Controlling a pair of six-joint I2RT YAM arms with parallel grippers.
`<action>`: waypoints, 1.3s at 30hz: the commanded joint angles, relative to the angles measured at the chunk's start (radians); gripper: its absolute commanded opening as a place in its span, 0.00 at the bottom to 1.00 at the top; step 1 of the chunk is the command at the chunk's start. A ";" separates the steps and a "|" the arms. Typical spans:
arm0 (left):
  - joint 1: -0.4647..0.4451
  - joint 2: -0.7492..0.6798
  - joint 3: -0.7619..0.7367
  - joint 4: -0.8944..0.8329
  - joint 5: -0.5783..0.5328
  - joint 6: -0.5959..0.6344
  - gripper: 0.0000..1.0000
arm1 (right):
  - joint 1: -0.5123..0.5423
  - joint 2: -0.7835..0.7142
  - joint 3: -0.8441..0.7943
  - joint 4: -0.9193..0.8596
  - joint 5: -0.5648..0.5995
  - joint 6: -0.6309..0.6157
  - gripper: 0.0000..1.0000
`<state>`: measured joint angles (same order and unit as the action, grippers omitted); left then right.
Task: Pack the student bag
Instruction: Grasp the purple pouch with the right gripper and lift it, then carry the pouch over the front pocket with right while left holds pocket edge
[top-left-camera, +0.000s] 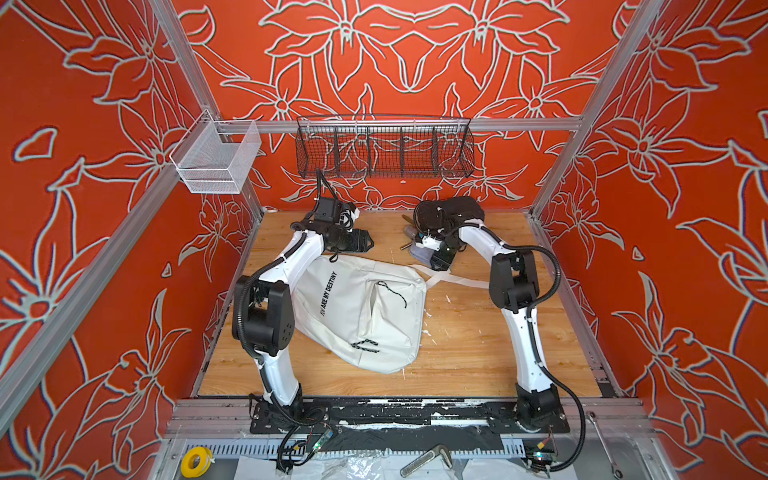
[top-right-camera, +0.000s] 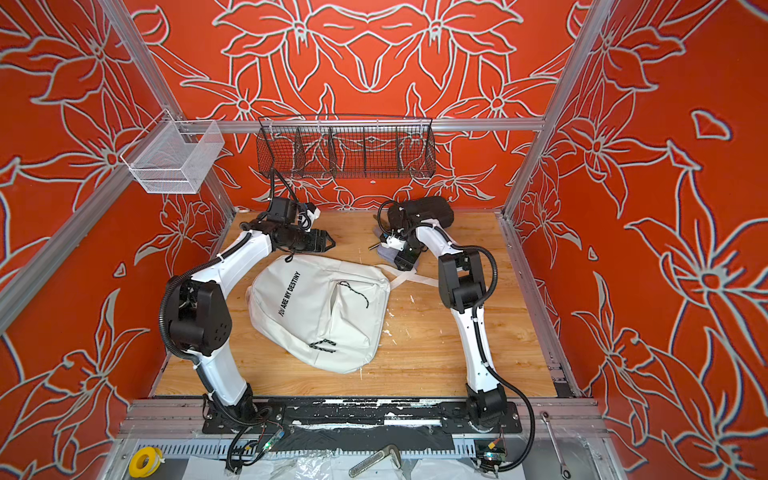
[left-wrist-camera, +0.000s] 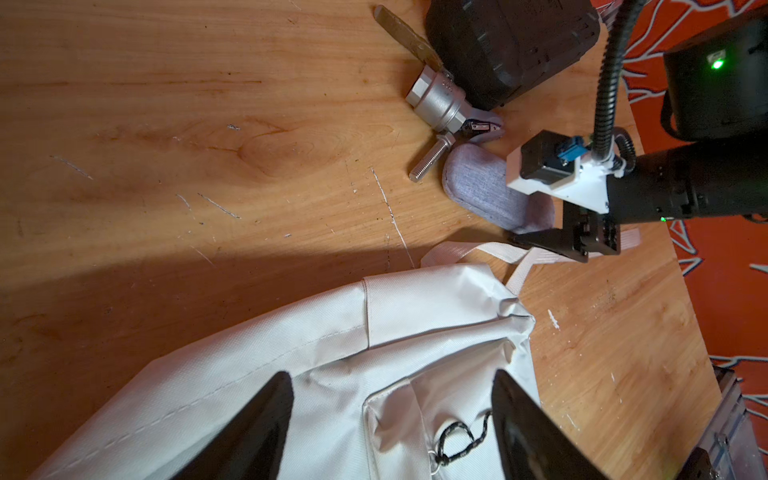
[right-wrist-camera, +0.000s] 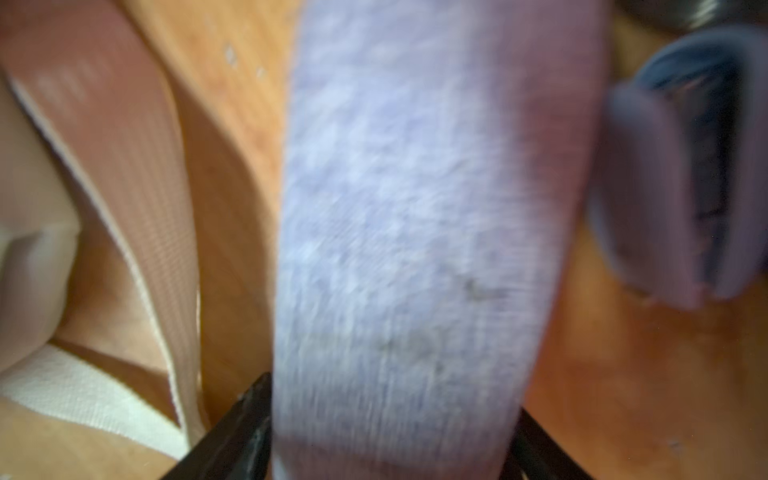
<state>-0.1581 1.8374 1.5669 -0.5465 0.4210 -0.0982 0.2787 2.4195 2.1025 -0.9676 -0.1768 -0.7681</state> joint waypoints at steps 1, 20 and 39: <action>0.003 0.006 -0.007 0.005 0.025 -0.024 0.75 | 0.001 -0.014 -0.004 -0.002 0.058 0.008 0.71; 0.002 -0.206 -0.170 0.141 0.154 -0.182 0.81 | 0.028 -0.434 -0.260 0.247 -0.300 0.081 0.41; -0.161 -0.465 -0.587 0.677 -0.058 -0.462 0.81 | 0.337 -0.651 -0.549 0.734 -0.163 0.915 0.35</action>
<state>-0.2878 1.3743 0.9878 0.0235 0.4625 -0.5095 0.6029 1.8561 1.5749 -0.3908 -0.3889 -0.0074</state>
